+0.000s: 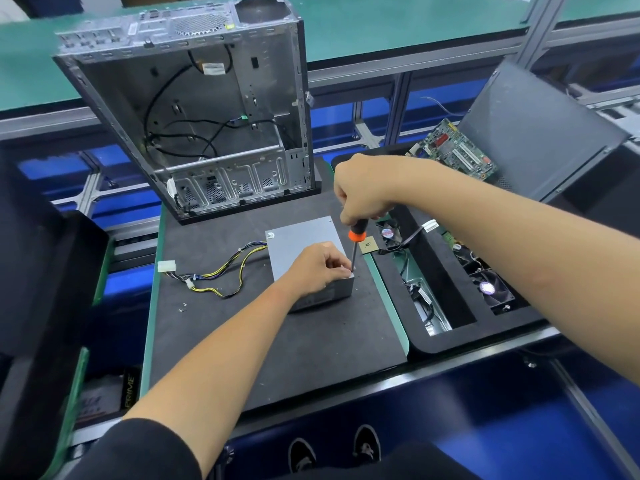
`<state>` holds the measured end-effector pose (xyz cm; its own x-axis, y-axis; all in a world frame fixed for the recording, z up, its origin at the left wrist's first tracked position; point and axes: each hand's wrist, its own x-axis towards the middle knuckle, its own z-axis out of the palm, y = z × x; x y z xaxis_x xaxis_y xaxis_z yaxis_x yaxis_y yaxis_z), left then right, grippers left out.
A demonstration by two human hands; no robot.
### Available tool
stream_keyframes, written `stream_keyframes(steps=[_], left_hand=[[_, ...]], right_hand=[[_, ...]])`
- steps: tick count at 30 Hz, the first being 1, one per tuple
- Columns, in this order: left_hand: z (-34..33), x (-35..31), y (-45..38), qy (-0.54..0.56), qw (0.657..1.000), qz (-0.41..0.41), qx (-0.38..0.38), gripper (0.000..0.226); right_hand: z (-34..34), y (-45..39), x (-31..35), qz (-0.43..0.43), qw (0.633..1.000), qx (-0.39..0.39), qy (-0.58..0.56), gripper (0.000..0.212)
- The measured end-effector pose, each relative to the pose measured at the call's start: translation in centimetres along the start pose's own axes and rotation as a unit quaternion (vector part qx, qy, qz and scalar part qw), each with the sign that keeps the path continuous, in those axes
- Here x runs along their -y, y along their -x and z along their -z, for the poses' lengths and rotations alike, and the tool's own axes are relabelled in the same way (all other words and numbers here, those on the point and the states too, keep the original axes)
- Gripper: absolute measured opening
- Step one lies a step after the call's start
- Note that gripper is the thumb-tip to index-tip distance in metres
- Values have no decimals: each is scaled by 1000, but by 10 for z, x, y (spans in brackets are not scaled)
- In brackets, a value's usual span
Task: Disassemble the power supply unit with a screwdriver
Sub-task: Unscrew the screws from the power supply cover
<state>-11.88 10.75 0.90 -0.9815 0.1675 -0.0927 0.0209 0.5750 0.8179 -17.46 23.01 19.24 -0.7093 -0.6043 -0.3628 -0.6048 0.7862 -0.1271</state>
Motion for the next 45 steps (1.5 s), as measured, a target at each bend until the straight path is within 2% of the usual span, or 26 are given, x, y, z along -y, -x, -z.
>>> stream_keyframes(steps=[6, 22, 45], left_hand=[[5, -1, -1, -9, 1000, 5, -2, 23], [6, -6, -1, 6, 1000, 16, 4, 6], [3, -3, -3, -10, 1000, 3, 0, 18]], right_hand=[[0, 2, -2, 2, 1000, 9, -9, 24], [2, 6, -4, 0, 1000, 3, 12, 24], [0, 3, -5, 16, 1000, -2, 17, 23]])
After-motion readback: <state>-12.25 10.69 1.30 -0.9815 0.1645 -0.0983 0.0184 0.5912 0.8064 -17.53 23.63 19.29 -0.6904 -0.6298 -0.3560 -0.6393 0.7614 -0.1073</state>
